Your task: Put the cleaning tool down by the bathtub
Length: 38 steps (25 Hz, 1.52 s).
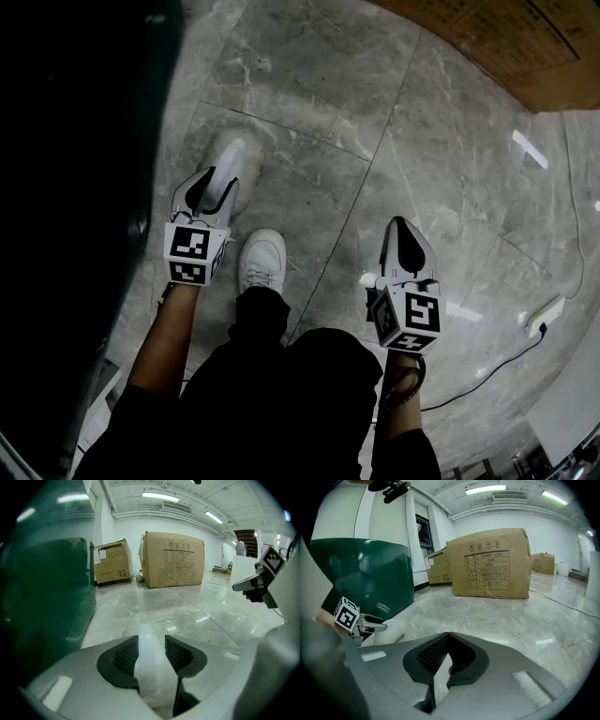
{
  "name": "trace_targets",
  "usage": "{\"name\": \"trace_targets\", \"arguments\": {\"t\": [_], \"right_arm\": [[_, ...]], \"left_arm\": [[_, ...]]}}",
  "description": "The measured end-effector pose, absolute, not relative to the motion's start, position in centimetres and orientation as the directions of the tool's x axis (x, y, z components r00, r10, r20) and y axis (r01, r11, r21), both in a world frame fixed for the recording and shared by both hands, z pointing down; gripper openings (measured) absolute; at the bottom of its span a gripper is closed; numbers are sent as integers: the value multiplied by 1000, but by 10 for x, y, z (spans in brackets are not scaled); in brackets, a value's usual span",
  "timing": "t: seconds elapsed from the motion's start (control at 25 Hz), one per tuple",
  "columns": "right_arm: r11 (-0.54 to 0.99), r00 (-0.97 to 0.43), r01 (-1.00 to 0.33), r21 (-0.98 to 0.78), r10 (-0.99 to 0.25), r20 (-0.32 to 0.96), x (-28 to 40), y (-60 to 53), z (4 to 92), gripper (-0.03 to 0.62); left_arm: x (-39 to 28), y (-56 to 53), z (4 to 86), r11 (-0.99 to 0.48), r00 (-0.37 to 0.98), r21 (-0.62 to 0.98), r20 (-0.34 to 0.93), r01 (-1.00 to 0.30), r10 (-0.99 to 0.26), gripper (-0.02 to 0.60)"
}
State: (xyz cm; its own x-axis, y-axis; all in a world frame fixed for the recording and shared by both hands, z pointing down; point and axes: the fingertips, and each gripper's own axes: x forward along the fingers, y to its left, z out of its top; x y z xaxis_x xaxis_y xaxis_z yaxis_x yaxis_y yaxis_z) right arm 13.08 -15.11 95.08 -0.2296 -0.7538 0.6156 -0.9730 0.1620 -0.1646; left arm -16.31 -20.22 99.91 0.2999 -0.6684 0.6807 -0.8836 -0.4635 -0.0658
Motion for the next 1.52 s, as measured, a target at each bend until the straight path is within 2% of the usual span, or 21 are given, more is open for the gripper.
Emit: {"name": "trace_targets", "arguments": {"t": [0.64,1.52], "right_arm": [[135,-213,-976,-170,-735,643,136,-143,883,14],[173,-247,-969,-176,-706,664,111,-162,722,14]], "left_arm": [[-159,-199,936,-431,292,-35,686,-902,-667,149],[-164,-199,792,-407,294,17,718,-913,-630,6]]}}
